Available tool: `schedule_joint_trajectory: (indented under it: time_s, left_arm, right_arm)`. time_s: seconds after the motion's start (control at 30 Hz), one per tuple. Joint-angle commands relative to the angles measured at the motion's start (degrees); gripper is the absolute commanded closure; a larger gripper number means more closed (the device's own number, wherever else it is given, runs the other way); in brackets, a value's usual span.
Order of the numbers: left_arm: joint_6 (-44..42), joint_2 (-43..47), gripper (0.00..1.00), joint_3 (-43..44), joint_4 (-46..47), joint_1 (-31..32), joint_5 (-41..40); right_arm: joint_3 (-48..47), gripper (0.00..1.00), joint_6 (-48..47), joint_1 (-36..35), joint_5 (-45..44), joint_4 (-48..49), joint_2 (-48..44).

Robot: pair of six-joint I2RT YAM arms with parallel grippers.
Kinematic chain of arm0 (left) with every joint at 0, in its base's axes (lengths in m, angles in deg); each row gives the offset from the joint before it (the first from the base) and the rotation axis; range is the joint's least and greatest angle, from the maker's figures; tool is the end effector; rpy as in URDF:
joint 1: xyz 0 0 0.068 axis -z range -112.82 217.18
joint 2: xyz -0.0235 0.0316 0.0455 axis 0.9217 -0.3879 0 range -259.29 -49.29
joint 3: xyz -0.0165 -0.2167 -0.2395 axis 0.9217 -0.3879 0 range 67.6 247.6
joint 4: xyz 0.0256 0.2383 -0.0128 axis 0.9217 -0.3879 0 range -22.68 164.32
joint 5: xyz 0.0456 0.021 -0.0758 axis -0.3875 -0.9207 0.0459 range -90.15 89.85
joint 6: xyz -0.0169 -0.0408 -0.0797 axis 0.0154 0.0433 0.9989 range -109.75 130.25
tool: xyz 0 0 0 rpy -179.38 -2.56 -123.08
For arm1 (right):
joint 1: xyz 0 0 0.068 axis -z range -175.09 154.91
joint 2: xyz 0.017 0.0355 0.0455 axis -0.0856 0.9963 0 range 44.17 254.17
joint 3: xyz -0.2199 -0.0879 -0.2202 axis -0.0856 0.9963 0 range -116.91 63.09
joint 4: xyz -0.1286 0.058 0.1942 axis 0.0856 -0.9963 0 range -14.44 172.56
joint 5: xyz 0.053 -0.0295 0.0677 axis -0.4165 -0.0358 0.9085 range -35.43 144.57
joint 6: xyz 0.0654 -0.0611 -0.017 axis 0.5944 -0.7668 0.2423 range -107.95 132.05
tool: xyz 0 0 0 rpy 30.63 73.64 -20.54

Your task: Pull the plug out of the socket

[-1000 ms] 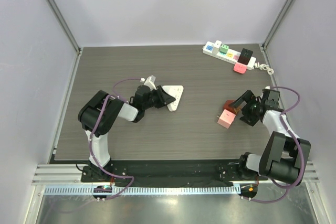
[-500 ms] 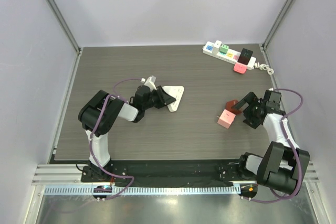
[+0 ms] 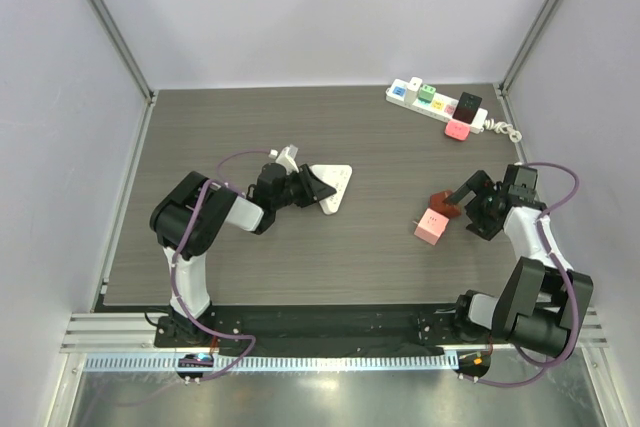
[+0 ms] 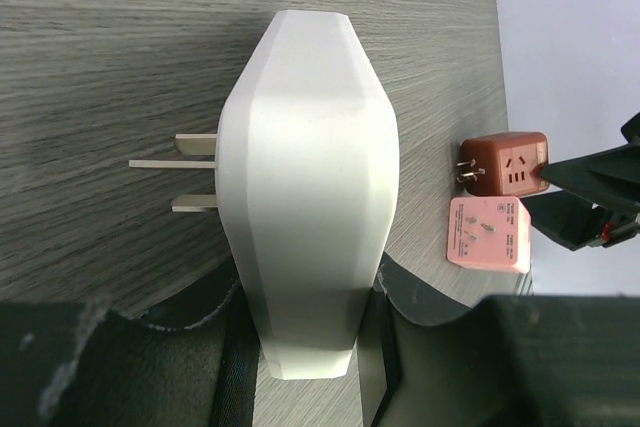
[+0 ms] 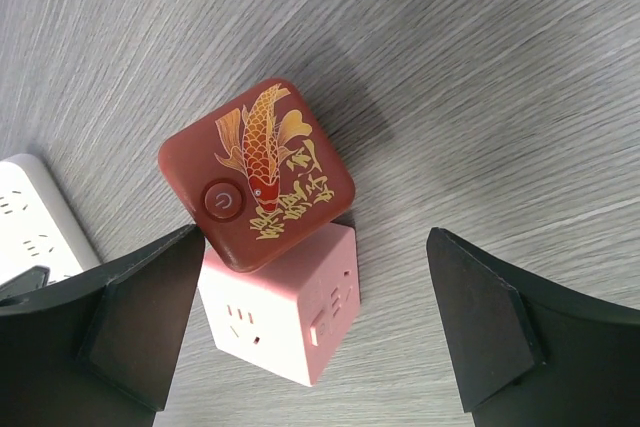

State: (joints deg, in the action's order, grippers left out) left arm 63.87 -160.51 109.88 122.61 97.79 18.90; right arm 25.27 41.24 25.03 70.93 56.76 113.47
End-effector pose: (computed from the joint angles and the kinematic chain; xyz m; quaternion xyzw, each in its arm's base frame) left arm 0.3407 -0.2326 0.1692 -0.0695 0.8135 -0.4773 0.3249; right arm 0.2063 -0.0510 0.2162 0.3598 0.8798 0.1581 0.2673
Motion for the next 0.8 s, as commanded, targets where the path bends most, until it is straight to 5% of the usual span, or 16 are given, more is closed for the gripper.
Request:
schedule_joint_trajectory:
  time_s: [0.0,0.5,0.7,0.77]
  left_arm:
    - [-0.3,-0.8,1.00,-0.4,1.5,-0.1,1.3]
    - [-0.4,-1.3,1.00,0.5,0.4,-0.4,1.6]
    - [0.7,-2.9,0.85,3.7,-4.2,-1.2,4.2]
    - [1.0,-2.6,0.72,3.3,-4.6,-1.6,3.7]
  right_arm:
    - [-2.5,0.02,-1.5,0.4,-1.7,0.8,0.9]
    - [-3.9,0.02,-1.7,3.0,-1.2,0.3,0.8]
    - [-9.8,0.02,-2.7,2.4,-3.4,-4.2,-2.9]
    - [-9.5,0.02,-1.5,1.1,-1.3,-3.6,-4.4]
